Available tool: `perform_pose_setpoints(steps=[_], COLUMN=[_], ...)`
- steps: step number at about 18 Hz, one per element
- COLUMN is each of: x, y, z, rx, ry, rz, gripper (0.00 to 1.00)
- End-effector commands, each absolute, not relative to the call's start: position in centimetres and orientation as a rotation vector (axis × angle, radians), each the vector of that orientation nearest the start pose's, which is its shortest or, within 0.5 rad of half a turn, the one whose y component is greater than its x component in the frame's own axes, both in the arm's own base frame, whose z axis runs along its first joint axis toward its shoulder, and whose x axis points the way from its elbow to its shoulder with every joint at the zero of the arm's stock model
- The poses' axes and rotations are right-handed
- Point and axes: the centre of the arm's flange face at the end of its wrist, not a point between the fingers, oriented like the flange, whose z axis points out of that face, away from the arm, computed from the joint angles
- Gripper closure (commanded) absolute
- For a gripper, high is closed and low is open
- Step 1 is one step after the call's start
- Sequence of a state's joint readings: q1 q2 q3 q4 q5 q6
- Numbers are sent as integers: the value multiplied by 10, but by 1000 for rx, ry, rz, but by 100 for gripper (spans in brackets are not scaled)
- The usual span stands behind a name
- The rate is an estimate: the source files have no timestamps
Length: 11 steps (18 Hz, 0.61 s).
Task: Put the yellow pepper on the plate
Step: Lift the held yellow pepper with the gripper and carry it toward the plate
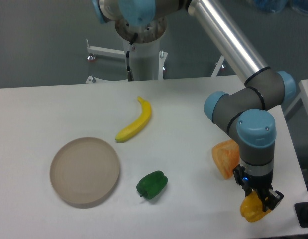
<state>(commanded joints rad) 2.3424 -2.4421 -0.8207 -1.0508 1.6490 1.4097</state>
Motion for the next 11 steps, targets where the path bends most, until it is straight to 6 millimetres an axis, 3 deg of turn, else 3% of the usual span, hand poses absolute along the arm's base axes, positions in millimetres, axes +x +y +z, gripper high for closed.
perform_pose_setpoints(steps=[6, 9, 11], x=[-477, -469, -456], y=[699, 693, 678], z=[354, 360, 371], rx=[-2815, -2831, -2844], ry=[910, 862, 864], rz=[599, 578, 559], gripper=[45, 45, 45])
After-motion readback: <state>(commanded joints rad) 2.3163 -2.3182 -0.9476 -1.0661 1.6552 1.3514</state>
